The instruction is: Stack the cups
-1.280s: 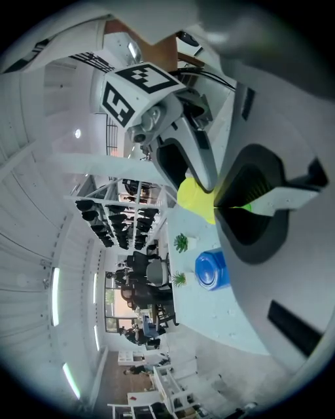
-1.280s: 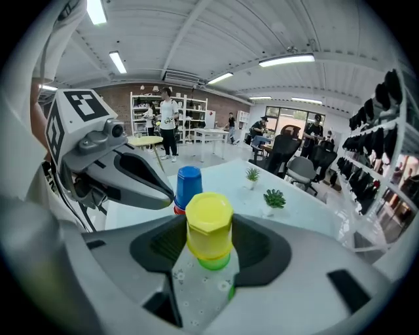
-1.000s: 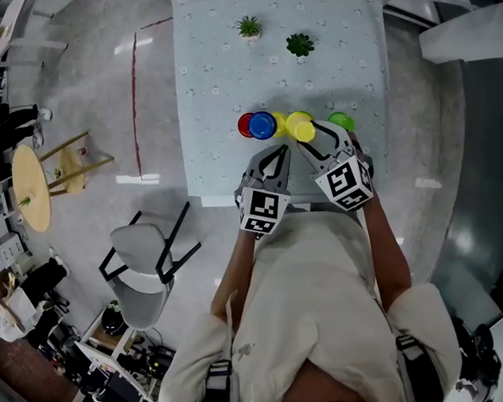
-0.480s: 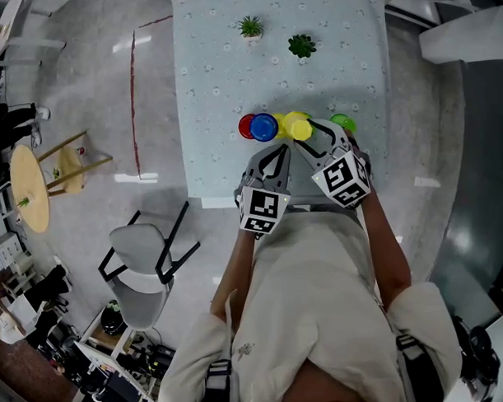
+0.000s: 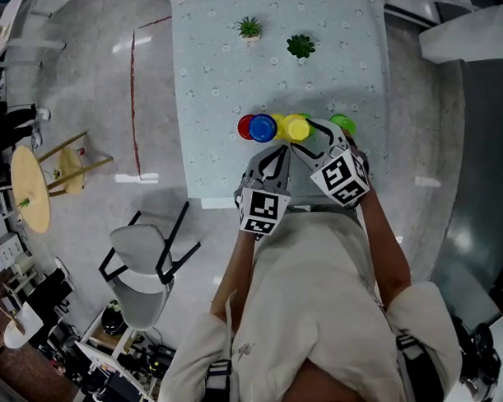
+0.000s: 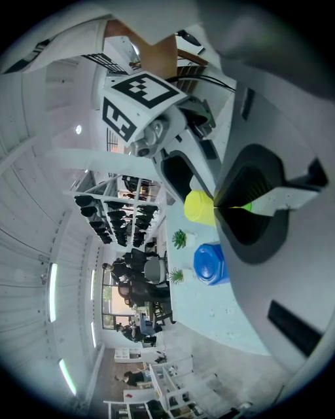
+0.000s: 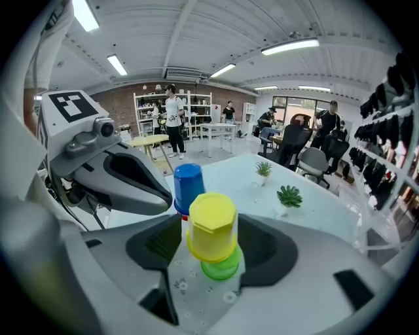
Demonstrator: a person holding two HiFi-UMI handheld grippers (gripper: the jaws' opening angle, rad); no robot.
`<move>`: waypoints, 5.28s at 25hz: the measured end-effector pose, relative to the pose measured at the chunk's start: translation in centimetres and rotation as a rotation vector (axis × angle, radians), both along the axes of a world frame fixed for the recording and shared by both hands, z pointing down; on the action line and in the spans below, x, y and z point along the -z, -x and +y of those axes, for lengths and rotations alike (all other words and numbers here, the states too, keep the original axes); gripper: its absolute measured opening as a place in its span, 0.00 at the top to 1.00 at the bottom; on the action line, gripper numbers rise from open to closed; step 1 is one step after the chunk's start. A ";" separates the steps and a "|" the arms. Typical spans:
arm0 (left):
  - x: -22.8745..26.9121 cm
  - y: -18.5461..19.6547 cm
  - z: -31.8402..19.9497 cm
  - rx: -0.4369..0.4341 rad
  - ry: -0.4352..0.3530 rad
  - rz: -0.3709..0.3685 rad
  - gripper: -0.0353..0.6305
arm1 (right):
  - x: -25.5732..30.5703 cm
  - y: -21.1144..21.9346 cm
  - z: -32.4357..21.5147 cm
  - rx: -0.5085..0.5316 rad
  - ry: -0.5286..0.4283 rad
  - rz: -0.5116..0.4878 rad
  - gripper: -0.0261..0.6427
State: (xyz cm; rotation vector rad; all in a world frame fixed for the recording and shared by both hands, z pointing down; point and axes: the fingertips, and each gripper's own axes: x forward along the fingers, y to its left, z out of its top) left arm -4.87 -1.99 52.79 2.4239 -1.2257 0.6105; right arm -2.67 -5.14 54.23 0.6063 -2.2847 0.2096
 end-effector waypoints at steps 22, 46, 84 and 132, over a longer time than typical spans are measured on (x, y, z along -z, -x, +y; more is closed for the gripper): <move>0.7 -4.3 0.6 -0.058 -0.017 -0.008 0.92 | 0.5 -6.1 0.5 -0.123 -0.020 -0.021 0.54; -1.7 -10.2 -0.4 -0.046 0.057 -0.047 0.92 | -3.8 -13.2 -0.6 -0.194 0.026 0.010 0.56; 0.5 -10.8 -0.7 -0.107 0.010 -0.018 0.92 | -2.2 -13.3 -0.7 -0.195 -0.025 0.037 0.62; 6.4 4.9 0.5 0.133 -0.094 0.028 0.92 | 8.9 4.2 0.7 0.175 -0.135 0.043 0.62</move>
